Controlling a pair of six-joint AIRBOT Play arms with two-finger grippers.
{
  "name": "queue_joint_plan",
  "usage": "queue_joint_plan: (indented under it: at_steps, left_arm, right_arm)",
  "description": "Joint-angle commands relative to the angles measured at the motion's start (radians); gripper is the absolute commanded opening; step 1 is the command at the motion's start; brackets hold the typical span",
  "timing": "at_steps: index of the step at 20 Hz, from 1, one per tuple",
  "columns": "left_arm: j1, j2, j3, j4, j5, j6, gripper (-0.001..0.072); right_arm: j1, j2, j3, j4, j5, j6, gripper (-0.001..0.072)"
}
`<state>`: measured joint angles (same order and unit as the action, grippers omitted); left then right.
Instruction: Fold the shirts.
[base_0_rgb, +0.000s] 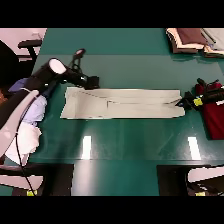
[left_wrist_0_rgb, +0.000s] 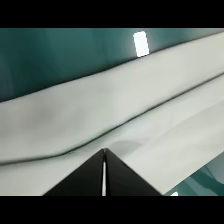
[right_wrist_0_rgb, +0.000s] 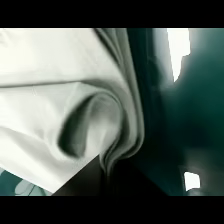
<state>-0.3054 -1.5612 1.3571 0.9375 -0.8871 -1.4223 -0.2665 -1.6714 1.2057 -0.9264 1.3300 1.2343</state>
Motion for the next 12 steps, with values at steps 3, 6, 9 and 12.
queue_joint_plan:
  at_steps: [3, 6, 9, 12]
  left_arm:
    - [-0.133, -0.119, 0.083, -0.006, 0.056, -0.040, 0.0025]
    - [-0.187, -0.213, 0.172, -0.006, 0.049, -0.043, 0.0025]
    - [-0.237, -0.306, 0.256, -0.016, 0.030, -0.044, 0.0025]
    - [-0.268, -0.356, 0.291, -0.019, 0.028, -0.046, 0.0025]
  right_arm:
    - [0.056, 0.067, 0.134, 0.079, 0.095, -0.023, 0.0018]
    - [0.105, 0.163, 0.238, 0.200, 0.141, -0.019, 0.0018]
    - [0.194, 0.245, 0.329, 0.283, 0.135, 0.000, 0.0018]
    - [0.301, 0.267, 0.423, 0.280, 0.133, 0.042, 0.0019]
